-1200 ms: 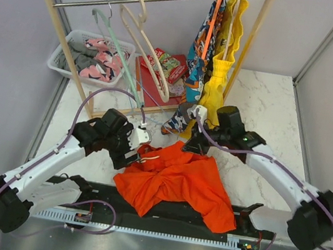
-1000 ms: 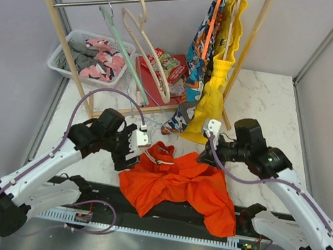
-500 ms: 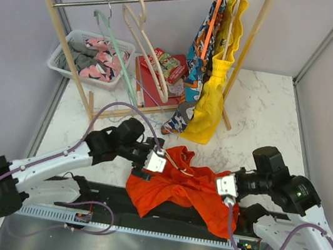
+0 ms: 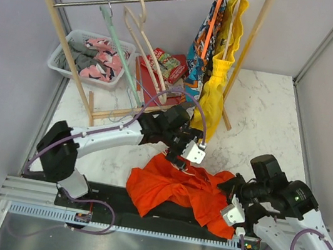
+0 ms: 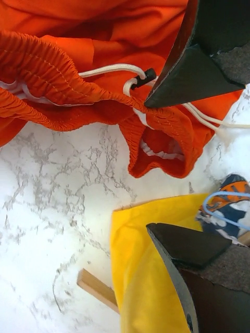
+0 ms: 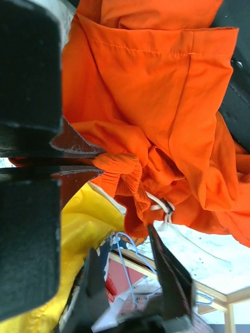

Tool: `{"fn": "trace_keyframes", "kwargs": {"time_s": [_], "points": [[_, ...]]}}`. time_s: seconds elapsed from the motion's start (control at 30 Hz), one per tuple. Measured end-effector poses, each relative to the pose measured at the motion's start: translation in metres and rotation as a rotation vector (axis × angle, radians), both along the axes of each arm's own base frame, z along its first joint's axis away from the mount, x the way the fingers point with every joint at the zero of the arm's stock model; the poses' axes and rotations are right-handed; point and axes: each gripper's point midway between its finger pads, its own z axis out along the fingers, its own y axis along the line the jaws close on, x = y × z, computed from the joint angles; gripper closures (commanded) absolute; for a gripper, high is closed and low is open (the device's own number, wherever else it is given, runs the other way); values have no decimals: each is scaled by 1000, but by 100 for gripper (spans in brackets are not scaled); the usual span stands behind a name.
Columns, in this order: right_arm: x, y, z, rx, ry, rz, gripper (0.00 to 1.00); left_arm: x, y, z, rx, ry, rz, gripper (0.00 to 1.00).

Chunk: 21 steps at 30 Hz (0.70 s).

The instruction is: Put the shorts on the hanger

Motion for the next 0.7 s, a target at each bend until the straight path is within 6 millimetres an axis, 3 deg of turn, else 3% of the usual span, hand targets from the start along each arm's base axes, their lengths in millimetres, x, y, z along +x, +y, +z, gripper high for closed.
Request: {"fn": "trace_keyframes", "kwargs": {"time_s": [0.13, 0.27, 0.37, 0.4, 0.47, 0.5, 0.53, 0.63, 0.7], "points": [[-1, 0, -4, -2, -40, 38, 100, 7, -5, -23, 106, 49, -73, 12], [-4, -2, -6, 6, -79, 62, 100, 14, 3, -58, 255, 133, -115, 23], [-5, -2, -6, 9, -94, 71, 100, 8, 21, -84, 370, 210, -134, 44], [-5, -2, -6, 10, -98, 74, 100, 3, 29, -90, 406, 236, -142, 56], [-5, -2, -6, 10, -100, 76, 100, -8, 41, -95, 461, 280, -153, 71], [-5, -2, -6, 9, -99, 75, 100, -12, 45, -95, 477, 294, -155, 91], [-5, -2, -6, 10, -97, 73, 100, -15, 49, -94, 490, 304, -153, 97], [-6, -5, -8, 9, -29, 3, 100, -20, 60, -89, 516, 295, -98, 98], [4, -4, -6, 29, 32, -115, 100, -15, 63, -74, 498, 252, 0, 98]]}}
